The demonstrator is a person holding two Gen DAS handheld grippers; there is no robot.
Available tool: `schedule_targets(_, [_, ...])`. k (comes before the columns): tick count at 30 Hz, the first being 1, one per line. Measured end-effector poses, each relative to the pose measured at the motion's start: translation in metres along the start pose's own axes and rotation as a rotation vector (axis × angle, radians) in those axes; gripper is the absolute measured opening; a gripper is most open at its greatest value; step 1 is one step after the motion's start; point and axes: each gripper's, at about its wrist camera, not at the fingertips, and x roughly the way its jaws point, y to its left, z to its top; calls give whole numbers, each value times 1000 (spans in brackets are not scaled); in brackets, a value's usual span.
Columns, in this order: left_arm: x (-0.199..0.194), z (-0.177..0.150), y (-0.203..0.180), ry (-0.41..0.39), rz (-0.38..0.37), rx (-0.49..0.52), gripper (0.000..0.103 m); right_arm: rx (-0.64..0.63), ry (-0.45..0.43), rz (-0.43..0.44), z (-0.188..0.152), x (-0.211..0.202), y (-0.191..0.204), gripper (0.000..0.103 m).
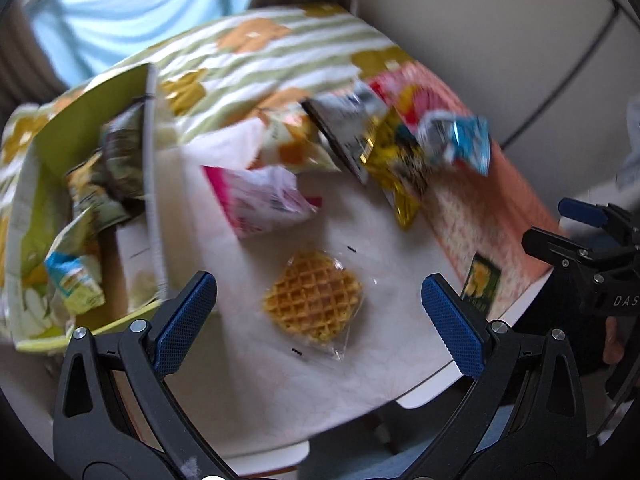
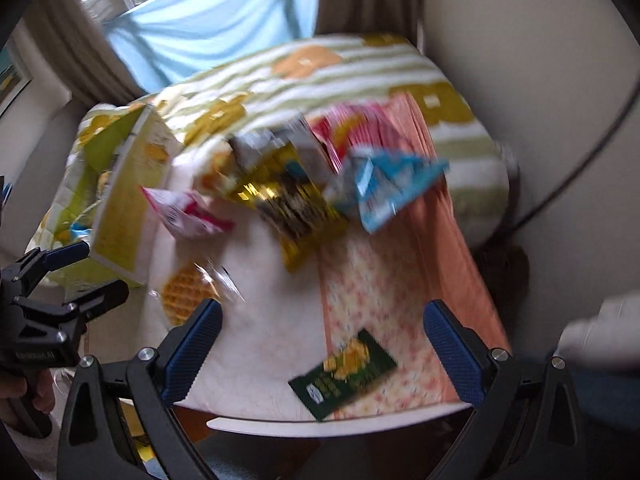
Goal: Organize snacks
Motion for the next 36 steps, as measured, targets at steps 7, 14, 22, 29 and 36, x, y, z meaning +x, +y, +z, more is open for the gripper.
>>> schedule_targets(7, [56, -7, -12, 113, -28, 172, 102, 203, 83, -58, -30, 35, -6, 100])
schedule_targets(14, [91, -20, -17, 141, -13, 267, 102, 339, 119, -138, -52, 63, -10, 100])
schedule_targets(22, [119, -26, -14, 161, 2, 333, 102, 403, 118, -204, -58, 81, -7, 99])
schedule_targets(29, [146, -23, -5, 209, -35, 347, 102, 430, 126, -236, -62, 95, -2, 89])
schedule_targets(36, [153, -16, 7, 224, -69, 338, 101, 461, 129, -257, -64, 100, -3, 82])
